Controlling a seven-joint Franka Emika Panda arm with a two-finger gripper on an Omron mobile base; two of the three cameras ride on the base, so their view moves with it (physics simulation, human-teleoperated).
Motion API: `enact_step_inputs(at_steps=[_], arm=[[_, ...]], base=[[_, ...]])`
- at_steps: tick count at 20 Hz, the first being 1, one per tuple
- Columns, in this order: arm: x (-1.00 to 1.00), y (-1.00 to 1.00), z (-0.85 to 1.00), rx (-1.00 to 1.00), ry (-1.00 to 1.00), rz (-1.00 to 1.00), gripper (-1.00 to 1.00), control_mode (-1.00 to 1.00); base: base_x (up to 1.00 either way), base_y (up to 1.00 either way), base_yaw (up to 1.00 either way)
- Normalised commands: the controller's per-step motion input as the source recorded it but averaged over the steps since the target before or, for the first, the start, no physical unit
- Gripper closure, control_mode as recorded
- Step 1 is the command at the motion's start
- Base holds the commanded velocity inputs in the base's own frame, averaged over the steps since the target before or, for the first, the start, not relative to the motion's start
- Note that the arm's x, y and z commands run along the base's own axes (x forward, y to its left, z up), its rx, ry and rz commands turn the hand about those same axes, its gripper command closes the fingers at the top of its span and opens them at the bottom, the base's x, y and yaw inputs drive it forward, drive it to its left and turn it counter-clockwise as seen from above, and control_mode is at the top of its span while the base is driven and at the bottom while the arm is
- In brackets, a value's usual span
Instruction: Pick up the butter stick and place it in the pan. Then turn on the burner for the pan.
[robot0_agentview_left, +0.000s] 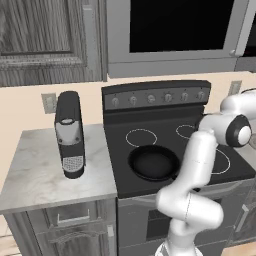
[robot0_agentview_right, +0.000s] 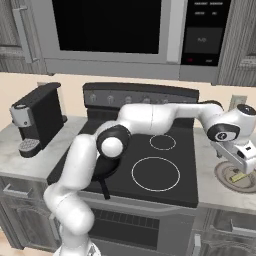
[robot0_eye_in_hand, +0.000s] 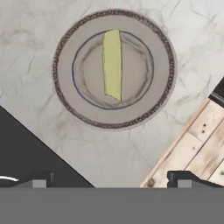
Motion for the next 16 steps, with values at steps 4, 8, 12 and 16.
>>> enact_step_inputs(at_steps=[4, 8, 12, 16], arm=[[0.23, -0.25, -0.26, 0.02, 0.0, 0.01, -1.0, -1.0], [0.23, -0.23, -0.27, 0.02, 0.0, 0.0, -1.0, -1.0], [0.26, -0.09, -0.25, 0.0, 0.0, 0.0, -1.0, -1.0], [0.28, -0.01, -0.18, 0.0, 0.01, 0.0, -1.0, -1.0]], base=[[0.0, 0.0, 0.0], [0.0, 0.0, 0.0], [0.0, 0.0, 0.0], [0.0, 0.0, 0.0]])
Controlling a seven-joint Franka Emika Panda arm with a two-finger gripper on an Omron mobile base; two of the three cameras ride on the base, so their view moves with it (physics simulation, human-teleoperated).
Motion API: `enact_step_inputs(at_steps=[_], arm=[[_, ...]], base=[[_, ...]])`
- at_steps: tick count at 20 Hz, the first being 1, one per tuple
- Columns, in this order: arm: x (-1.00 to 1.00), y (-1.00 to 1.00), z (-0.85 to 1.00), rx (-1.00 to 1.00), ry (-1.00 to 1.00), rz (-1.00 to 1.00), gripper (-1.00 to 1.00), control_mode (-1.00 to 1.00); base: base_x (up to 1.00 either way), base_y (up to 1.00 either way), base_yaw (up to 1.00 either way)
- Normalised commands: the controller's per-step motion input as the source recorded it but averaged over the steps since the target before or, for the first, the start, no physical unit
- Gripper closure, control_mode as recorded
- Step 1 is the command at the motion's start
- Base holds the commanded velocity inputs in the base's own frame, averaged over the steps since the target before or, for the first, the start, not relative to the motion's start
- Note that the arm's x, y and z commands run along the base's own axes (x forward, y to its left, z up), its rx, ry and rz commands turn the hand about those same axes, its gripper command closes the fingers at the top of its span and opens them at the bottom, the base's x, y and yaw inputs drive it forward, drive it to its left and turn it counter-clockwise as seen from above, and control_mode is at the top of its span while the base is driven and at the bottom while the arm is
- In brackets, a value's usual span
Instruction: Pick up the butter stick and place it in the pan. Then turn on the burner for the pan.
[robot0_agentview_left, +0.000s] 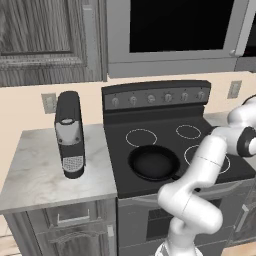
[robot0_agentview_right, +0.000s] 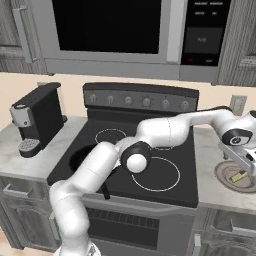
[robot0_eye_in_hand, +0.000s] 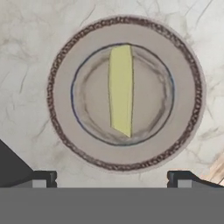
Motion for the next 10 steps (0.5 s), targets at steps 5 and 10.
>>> enact_step_inputs(at_steps=[5, 10], arm=[[0.25, 0.0, -0.12, 0.0, 0.03, 0.0, -1.0, -1.0], [0.16, -0.04, -0.06, 0.0, 0.07, 0.0, -1.0, -1.0]], base=[[0.0, 0.0, 0.0], [0.0, 0.0, 0.0]])
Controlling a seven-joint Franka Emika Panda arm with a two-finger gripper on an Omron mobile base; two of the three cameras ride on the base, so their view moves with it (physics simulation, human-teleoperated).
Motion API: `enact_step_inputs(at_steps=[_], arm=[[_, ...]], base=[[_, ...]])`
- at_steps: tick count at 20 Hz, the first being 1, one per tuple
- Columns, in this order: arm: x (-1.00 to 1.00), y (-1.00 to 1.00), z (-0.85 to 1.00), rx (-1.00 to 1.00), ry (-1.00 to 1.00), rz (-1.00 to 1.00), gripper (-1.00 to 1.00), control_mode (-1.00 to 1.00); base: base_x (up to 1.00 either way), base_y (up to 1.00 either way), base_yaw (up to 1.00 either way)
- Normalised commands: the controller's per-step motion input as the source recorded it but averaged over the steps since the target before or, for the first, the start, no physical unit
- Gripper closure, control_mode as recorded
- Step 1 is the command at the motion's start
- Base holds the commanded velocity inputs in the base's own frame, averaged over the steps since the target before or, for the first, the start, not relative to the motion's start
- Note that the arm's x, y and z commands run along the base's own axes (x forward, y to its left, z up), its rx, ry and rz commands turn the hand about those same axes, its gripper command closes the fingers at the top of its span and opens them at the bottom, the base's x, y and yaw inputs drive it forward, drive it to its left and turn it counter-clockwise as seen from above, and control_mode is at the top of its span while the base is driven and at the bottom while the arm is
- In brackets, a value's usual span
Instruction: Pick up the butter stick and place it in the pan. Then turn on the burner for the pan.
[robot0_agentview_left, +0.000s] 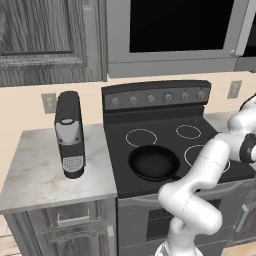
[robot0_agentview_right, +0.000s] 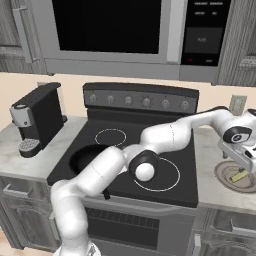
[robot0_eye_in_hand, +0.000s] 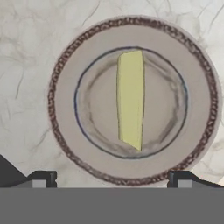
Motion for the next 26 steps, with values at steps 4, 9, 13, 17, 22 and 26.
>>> enact_step_inputs(at_steps=[4, 9, 13, 17, 22, 26], arm=[[0.01, -0.04, -0.05, 0.0, 0.06, 0.0, -1.0, -1.0], [0.0, -0.12, -0.07, 0.01, 0.04, 0.0, -1.0, -1.0], [0.0, -0.14, -0.06, 0.03, 0.02, 0.0, -1.0, -1.0], [0.0, -0.15, -0.08, 0.05, 0.01, 0.0, -1.0, -1.0], [0.0, -0.18, -0.1, 0.07, 0.0, 0.0, -1.0, -1.0], [0.0, -0.2, -0.12, 0.07, 0.0, 0.0, -1.0, -1.0]], base=[[0.0, 0.0, 0.0], [0.0, 0.0, 0.0], [0.0, 0.0, 0.0], [0.0, 0.0, 0.0], [0.0, 0.0, 0.0], [0.0, 0.0, 0.0]])
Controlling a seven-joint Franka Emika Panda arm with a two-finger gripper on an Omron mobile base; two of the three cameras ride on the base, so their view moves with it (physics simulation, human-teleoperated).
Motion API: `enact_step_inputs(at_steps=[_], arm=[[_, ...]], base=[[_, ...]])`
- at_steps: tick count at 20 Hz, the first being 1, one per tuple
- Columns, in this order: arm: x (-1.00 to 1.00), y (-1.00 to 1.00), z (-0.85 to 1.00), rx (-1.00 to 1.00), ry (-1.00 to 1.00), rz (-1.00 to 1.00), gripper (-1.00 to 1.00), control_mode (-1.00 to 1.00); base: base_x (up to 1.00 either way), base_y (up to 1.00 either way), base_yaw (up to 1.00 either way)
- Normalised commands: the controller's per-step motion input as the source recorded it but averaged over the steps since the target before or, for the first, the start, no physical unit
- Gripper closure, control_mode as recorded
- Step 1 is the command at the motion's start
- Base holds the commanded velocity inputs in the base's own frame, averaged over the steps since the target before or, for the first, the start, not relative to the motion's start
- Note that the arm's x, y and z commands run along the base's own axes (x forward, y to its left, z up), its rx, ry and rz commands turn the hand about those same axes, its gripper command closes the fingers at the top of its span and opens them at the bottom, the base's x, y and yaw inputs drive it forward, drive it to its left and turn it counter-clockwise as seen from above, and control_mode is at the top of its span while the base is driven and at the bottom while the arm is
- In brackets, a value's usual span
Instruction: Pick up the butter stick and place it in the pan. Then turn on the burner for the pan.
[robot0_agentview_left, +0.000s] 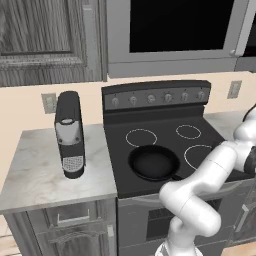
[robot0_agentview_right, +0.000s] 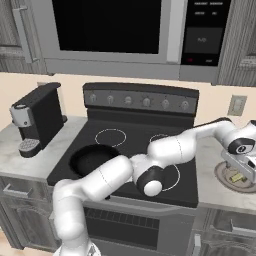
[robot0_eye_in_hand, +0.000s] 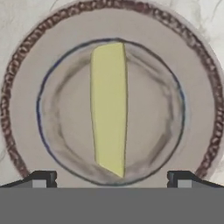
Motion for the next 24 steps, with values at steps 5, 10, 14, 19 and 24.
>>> enact_step_inputs(at_steps=[5, 10, 14, 19, 24], arm=[[0.04, -0.17, -0.08, 0.06, 0.01, 0.0, -1.0, -1.0], [0.16, -0.1, -0.01, 0.04, 0.01, 0.0, -1.0, -1.0], [0.21, -0.04, 0.0, 0.02, 0.02, 0.0, -1.0, -1.0], [0.17, -0.06, 0.0, 0.03, 0.03, 0.0, -1.0, -1.0], [0.09, -0.17, -0.01, 0.05, 0.02, 0.0, -1.0, -1.0]], base=[[0.0, 0.0, 0.0], [0.0, 0.0, 0.0], [0.0, 0.0, 0.0], [0.0, 0.0, 0.0], [0.0, 0.0, 0.0]])
